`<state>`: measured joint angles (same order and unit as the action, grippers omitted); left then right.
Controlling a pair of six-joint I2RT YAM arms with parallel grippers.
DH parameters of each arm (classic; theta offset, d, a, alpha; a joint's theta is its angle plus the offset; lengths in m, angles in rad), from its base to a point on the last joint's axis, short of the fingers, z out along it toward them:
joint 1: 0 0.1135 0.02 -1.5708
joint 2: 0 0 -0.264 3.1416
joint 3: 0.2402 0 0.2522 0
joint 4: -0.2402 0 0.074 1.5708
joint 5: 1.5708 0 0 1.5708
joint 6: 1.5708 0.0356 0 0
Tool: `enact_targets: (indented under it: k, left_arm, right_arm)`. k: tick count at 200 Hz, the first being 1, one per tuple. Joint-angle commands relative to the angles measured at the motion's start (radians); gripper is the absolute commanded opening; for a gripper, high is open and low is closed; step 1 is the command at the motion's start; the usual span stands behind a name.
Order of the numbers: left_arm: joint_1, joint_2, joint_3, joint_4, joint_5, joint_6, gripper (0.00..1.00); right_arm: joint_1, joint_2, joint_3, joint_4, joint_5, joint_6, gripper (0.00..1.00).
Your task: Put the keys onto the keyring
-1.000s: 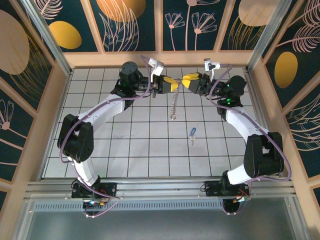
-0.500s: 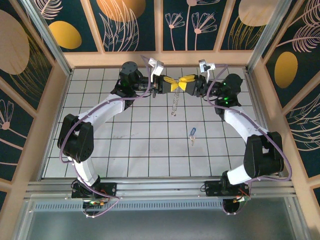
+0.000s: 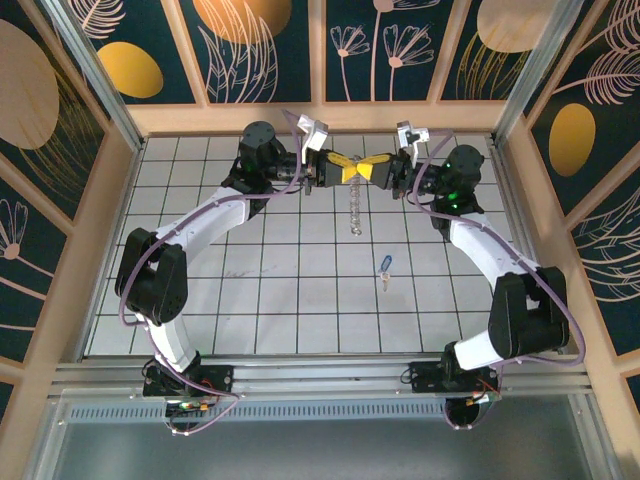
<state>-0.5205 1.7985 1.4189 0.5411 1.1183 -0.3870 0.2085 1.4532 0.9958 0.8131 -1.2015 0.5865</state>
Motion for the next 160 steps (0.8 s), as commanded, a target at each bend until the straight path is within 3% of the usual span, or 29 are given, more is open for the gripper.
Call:
enact_targets:
  k: [1,26,41,61,80,109,160]
  left_arm:
    - [-0.007,0.012,0.034,0.010,0.006,0.020,0.00]
    - [-0.006,0.007,0.034,0.012,-0.036,0.013,0.00]
    - [-0.006,-0.002,0.027,0.033,-0.077,-0.012,0.25]
    - [-0.007,-0.031,-0.005,0.100,-0.157,-0.063,0.47]
    - [-0.007,-0.057,-0.034,0.146,-0.227,-0.113,0.55]
    - [-0.007,-0.069,-0.041,0.171,-0.286,-0.188,0.58]
    - [-0.007,-0.059,-0.072,0.343,-0.270,-0.347,0.55]
  right_arm:
    - [-0.009,-0.042,-0.009,-0.009,0.005,-0.027,0.00]
    - [-0.013,-0.047,-0.031,0.054,0.039,0.004,0.00]
    - [-0.020,-0.042,-0.051,0.141,0.056,0.055,0.00]
    - [-0.033,-0.034,-0.070,0.252,0.074,0.123,0.00]
    - [-0.046,-0.032,-0.082,0.335,0.091,0.173,0.00]
    - [-0.054,-0.025,-0.093,0.440,0.113,0.242,0.00]
    - [-0.055,0.017,-0.098,0.639,0.168,0.385,0.00]
